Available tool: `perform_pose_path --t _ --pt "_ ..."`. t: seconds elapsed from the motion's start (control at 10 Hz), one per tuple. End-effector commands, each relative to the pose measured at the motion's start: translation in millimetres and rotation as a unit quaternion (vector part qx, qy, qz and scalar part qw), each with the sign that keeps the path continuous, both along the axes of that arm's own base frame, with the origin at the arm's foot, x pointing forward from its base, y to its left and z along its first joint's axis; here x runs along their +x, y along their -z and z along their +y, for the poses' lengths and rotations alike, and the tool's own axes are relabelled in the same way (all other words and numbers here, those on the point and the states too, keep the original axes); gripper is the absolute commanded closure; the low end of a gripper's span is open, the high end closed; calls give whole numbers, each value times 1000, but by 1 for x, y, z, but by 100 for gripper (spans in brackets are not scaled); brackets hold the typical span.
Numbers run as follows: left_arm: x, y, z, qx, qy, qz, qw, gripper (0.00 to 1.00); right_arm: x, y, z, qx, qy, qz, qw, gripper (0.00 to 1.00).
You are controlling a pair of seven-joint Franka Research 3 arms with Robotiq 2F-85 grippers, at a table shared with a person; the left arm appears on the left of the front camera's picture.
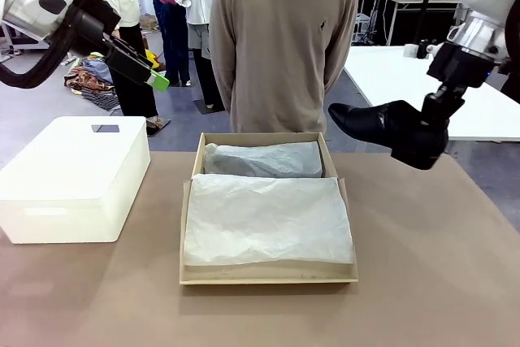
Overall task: Pack the shoes into the box.
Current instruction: Place the other shoe of the Shoes into the Shoes Box.
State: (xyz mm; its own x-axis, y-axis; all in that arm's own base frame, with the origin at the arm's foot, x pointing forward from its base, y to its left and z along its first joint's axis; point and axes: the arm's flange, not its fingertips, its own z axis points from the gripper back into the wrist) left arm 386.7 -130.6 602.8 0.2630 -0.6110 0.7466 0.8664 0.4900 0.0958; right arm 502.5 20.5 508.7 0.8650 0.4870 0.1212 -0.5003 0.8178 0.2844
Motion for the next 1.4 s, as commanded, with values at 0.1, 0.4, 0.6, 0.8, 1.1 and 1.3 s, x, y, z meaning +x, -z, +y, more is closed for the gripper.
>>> perform_pose_path --t 0.1,0.4,0.6,0.8,1.1,1.3 --pt "0 3 2 -7 11 -5 1000 0 -15 -9 49 -44 153 -3 987 100" --pt "0 3 2 -7 11 -5 1000 0 -14 -16 87 -58 233 -31 970 100" --pt "0 3 2 -7 11 -5 1000 0 -14 -15 106 -71 248 -28 966 100" --pt "0 3 2 -7 11 -5 1000 0 -13 -15 100 -57 232 -25 971 100" --pt "0 3 2 -7 11 -5 1000 0 -13 -15 100 -57 232 -25 971 100" --pt "0 3 2 -7 11 -5 1000 0 -13 -15 100 -57 232 -25 971 100"
